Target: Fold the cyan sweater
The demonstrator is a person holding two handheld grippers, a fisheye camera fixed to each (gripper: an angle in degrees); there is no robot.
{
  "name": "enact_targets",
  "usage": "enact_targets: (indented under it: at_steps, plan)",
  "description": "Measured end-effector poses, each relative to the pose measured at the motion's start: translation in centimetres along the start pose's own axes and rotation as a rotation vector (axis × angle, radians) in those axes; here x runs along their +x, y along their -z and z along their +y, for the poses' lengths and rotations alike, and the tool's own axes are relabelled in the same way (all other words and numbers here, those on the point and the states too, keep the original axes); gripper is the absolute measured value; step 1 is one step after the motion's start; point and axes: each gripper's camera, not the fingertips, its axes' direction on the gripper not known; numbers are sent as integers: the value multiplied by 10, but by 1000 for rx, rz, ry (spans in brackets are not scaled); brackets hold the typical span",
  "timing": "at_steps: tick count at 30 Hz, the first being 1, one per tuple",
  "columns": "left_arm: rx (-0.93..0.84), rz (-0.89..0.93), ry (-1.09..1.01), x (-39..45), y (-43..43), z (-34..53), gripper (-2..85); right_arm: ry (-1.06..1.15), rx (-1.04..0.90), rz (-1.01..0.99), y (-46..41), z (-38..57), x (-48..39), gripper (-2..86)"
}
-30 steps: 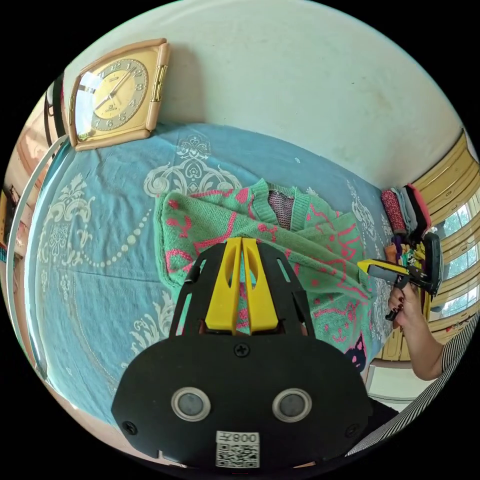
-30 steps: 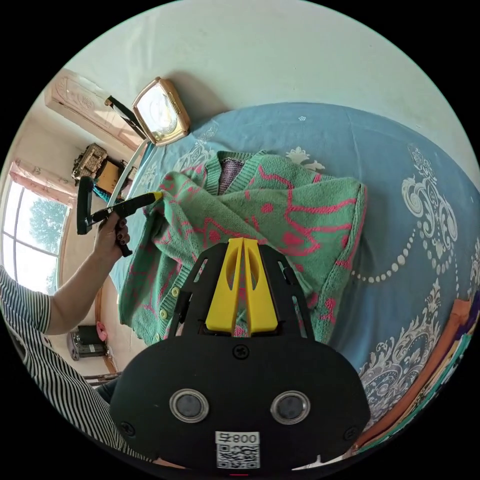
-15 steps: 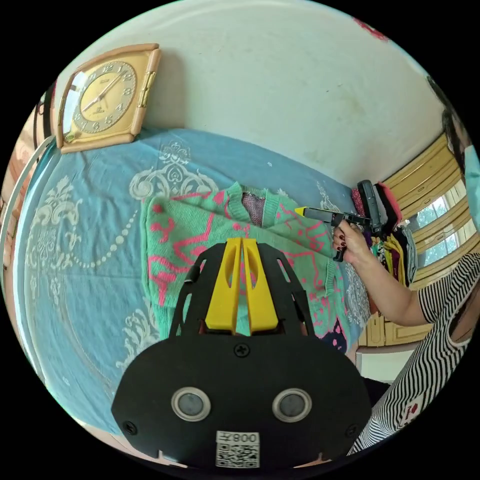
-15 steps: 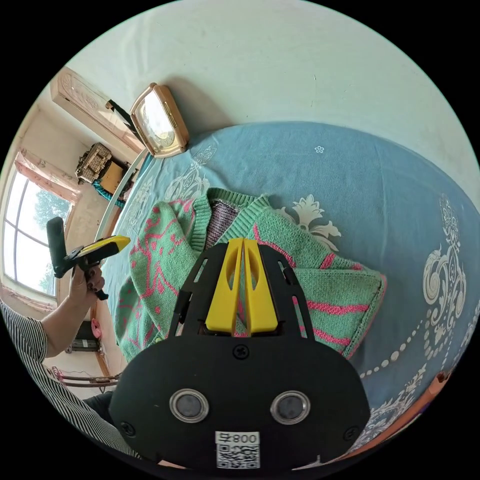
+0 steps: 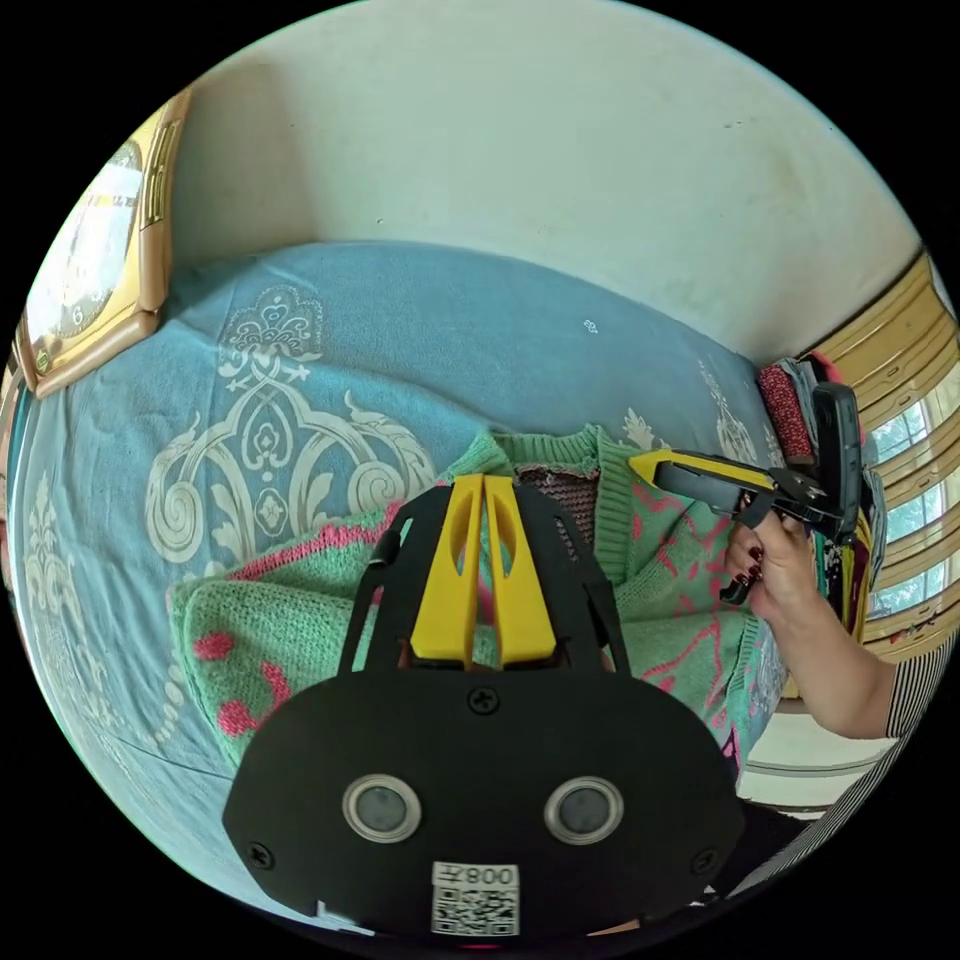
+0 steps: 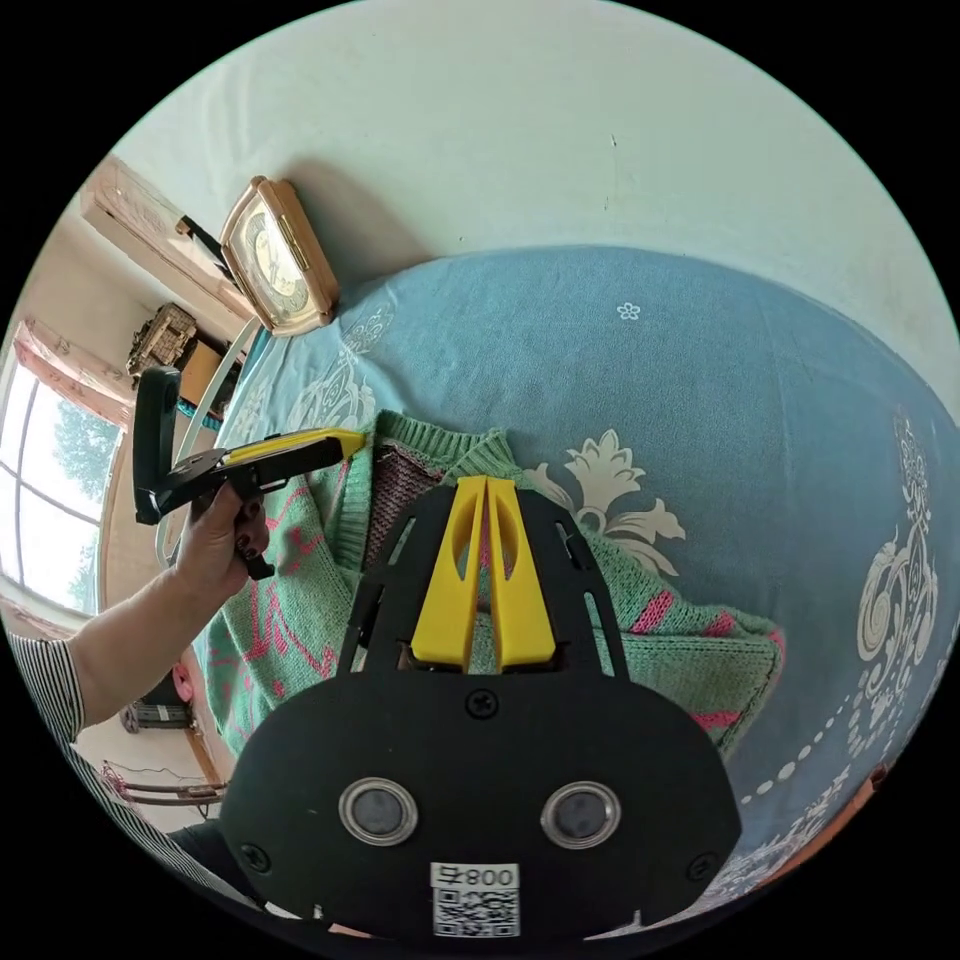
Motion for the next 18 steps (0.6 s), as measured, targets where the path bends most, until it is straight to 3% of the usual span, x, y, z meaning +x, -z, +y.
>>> enact_targets:
  at_steps: [4, 9, 13, 18]
  plan:
    - [-58, -13, 6, -7, -11, -5, 1, -13, -60, 5, -17, -2, 12, 0]
    - [39, 51, 29, -17, 22, 7, 2, -18, -16, -27, 7, 19, 25, 1]
    - [92, 128, 46, -32, 72, 60, 2, -44, 12, -129, 43, 73, 48, 2]
    - [-14, 131, 202, -69, 121, 163, 7, -121, -72, -189, 81, 170, 73, 5]
